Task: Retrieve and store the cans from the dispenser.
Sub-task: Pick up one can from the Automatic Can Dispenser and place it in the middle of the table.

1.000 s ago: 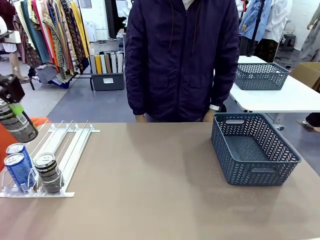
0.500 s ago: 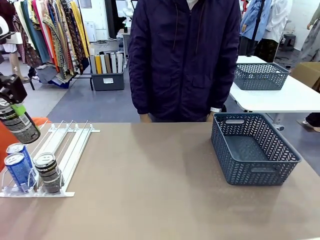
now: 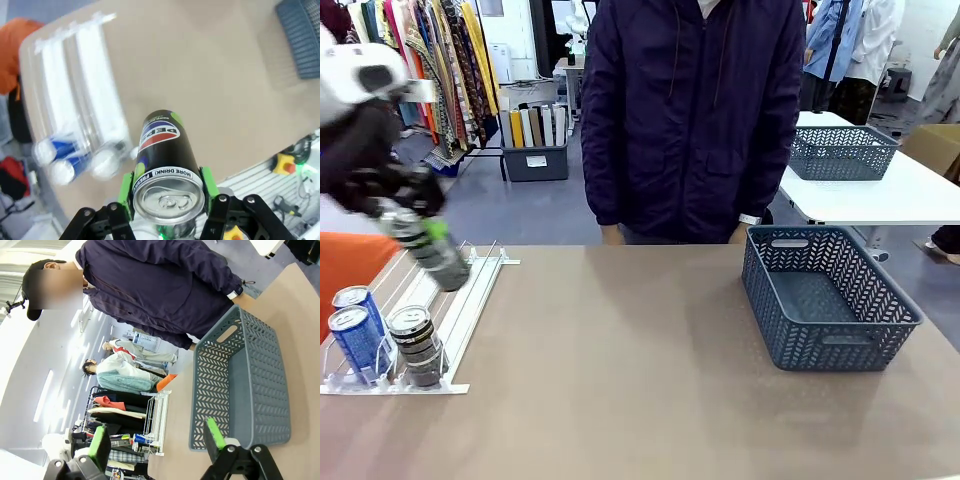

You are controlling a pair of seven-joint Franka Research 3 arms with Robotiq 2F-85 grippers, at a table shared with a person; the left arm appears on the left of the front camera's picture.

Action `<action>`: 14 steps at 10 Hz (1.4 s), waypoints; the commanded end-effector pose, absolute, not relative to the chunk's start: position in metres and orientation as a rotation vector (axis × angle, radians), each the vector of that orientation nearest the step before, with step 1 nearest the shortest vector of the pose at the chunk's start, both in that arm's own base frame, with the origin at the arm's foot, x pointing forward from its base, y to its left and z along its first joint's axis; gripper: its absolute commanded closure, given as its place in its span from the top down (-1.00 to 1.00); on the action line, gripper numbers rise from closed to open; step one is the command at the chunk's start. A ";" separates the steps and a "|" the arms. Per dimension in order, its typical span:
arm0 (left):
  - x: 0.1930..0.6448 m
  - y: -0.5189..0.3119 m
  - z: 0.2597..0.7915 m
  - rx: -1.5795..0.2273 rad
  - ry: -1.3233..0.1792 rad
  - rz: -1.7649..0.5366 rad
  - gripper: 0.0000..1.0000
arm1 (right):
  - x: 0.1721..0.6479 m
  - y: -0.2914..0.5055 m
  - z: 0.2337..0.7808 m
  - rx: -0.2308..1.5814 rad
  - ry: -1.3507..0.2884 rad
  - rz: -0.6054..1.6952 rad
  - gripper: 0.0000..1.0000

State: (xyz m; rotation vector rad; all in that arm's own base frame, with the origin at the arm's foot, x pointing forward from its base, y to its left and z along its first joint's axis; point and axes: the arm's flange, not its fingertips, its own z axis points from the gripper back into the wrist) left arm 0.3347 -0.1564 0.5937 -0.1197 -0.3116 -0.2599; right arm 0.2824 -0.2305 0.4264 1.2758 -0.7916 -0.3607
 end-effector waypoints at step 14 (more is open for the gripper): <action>0.446 -0.423 0.424 -0.028 -0.080 -0.524 -1.00 | 0.283 -0.231 0.431 1.292 -0.796 -0.373 1.00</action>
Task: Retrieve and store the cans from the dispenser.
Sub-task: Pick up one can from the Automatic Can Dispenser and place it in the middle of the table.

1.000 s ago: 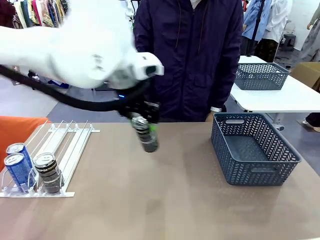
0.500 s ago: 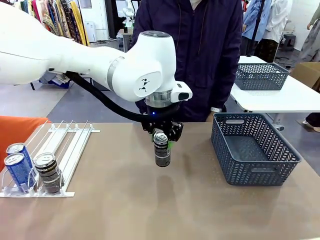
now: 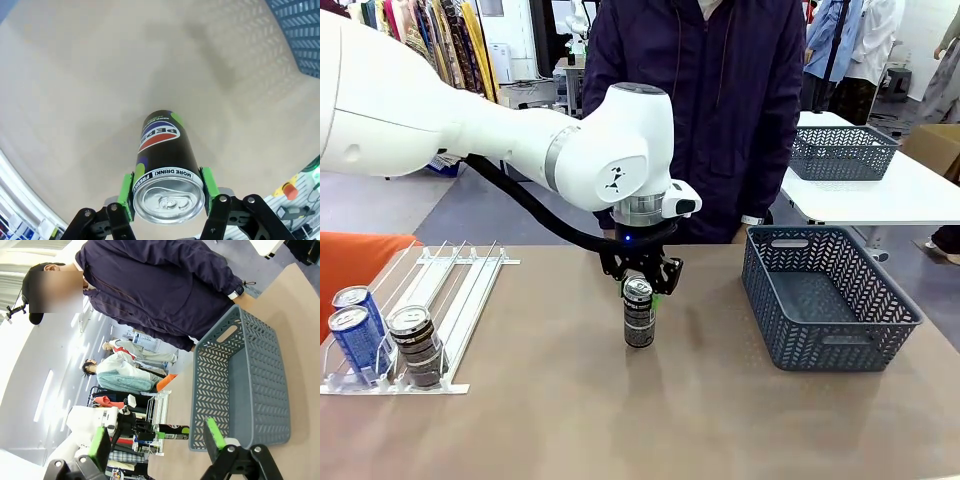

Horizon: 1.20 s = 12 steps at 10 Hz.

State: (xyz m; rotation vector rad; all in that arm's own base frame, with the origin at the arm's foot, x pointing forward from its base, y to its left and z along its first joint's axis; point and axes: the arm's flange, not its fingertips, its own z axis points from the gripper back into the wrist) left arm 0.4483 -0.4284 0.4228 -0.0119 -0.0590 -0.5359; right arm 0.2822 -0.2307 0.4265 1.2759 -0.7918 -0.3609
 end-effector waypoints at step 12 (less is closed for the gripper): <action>0.398 -0.280 0.575 -0.345 -0.204 -0.501 1.00 | 0.283 -0.231 0.431 1.292 -0.796 -0.373 1.00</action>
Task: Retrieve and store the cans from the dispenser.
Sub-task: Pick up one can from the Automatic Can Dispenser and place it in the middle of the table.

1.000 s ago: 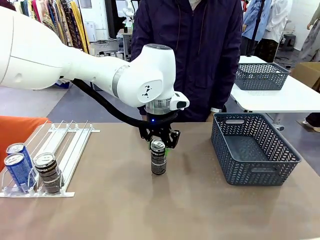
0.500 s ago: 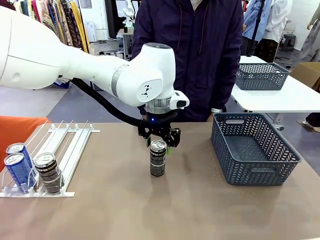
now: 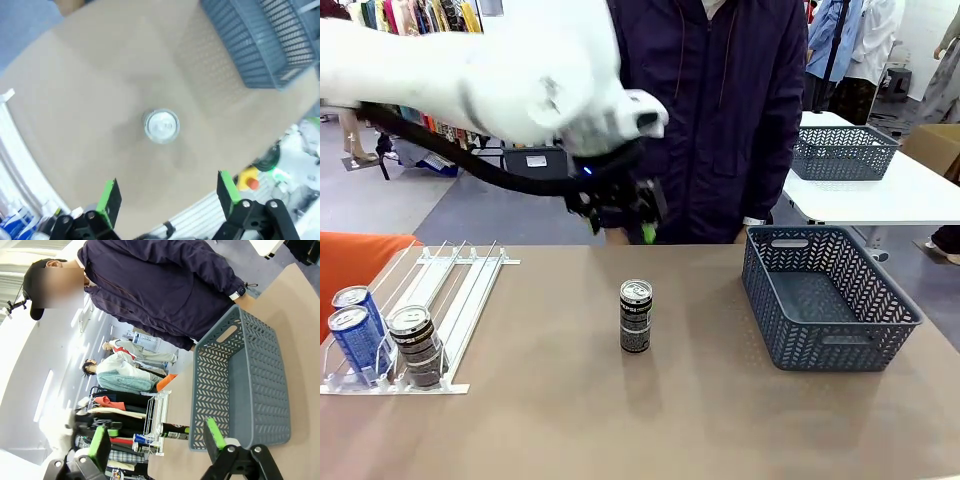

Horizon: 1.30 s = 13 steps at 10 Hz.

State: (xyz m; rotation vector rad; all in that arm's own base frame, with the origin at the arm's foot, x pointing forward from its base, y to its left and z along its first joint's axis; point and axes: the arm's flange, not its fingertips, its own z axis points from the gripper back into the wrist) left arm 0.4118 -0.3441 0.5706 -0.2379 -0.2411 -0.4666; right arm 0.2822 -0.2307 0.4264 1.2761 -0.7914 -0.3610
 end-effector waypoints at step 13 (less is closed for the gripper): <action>0.304 0.172 0.509 -1.167 -0.505 0.325 1.00 | 0.283 -0.231 0.431 1.292 -0.796 -0.373 1.00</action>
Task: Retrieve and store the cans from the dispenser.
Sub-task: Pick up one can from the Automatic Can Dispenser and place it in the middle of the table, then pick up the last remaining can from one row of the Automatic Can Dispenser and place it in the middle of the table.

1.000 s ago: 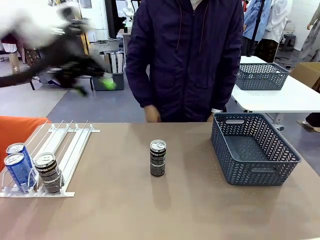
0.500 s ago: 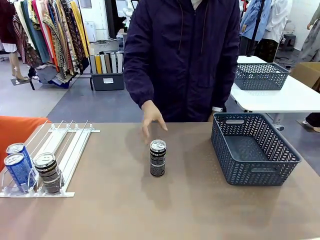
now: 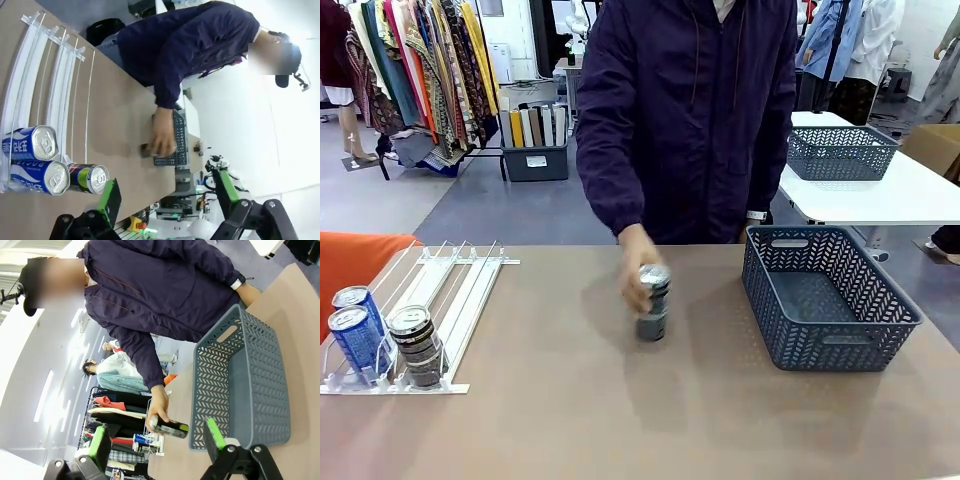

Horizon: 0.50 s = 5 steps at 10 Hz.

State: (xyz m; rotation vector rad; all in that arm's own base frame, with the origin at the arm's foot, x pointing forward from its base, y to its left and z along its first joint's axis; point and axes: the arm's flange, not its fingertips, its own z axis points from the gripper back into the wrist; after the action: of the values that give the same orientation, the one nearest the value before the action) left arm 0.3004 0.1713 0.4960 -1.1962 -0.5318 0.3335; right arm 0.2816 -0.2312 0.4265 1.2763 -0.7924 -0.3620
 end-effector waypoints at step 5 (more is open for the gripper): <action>0.304 0.172 0.509 -1.167 -0.505 0.325 1.00 | 0.283 -0.231 0.431 1.292 -0.796 -0.373 1.00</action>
State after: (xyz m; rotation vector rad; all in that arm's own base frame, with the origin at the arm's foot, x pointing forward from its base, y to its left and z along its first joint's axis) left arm 0.3066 0.1712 0.5083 -1.1648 -0.5205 0.3264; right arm 0.2816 -0.2312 0.4265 1.2764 -0.7925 -0.3619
